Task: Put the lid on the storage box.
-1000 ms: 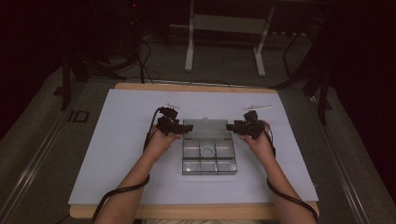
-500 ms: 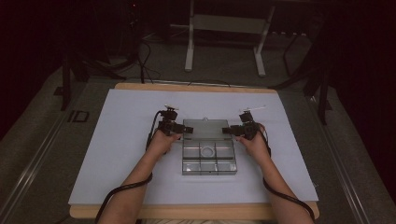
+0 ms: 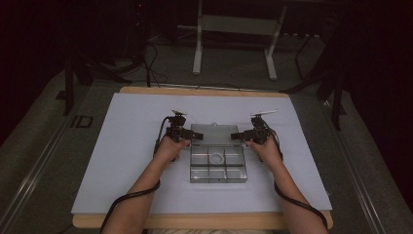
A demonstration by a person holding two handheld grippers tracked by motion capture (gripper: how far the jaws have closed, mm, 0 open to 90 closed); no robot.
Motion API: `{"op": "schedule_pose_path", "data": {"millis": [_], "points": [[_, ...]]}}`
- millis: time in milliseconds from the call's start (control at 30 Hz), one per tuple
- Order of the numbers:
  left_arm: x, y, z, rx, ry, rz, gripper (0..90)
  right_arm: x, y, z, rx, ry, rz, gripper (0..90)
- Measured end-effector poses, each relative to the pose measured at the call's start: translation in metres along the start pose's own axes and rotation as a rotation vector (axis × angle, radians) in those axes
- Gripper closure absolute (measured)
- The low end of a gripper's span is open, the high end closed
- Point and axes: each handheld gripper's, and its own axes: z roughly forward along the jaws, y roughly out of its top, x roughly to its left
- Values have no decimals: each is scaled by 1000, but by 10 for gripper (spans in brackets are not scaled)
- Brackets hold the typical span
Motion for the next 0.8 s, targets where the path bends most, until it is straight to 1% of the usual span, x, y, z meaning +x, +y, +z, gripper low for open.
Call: {"op": "schedule_pose_path", "data": {"millis": [33,100,133,167,200,233,267,300,367,400,433,600,667,733,800], "points": [[-1,0,-1,-12,5,5,391,0,0,-1,-9,2,-5,454],[-2,-1,-4,-35,15,23,429,1,0,-2,-18,13,4,480],[-3,-1,-6,-43,21,35,442,3,0,-3,-27,3,-11,480],[-3,-1,-6,-43,21,35,450,3,0,-3,-27,3,-11,480],[-6,-2,-8,-63,36,62,450,6,0,-4,-35,-10,-25,485],[-7,-3,-9,-70,41,72,459,10,0,-7,-47,-32,-53,491],[-9,-3,-10,-82,43,79,466,11,0,-7,-53,-37,-65,495],[-10,-4,-12,-95,46,96,476,13,0,-9,-61,-40,-75,505],[-11,-5,-15,-110,40,108,502,15,-1,-11,-75,-44,-98,523],[-12,-5,-16,-115,42,115,517,17,-1,-14,-84,-52,-118,532],[-13,-6,-17,-120,43,125,524,18,-1,-15,-86,-56,-126,539],[-17,-6,-23,-140,38,146,580,24,-2,-21,-116,-72,-160,590],[-17,-7,-27,-155,35,153,608,27,-3,-24,-127,-80,-168,616],[-18,-8,-30,-174,30,158,637,28,-4,-28,-149,-79,-172,647],[-20,-10,-34,-183,33,179,651,29,-6,-32,-166,-71,-182,676]]}}
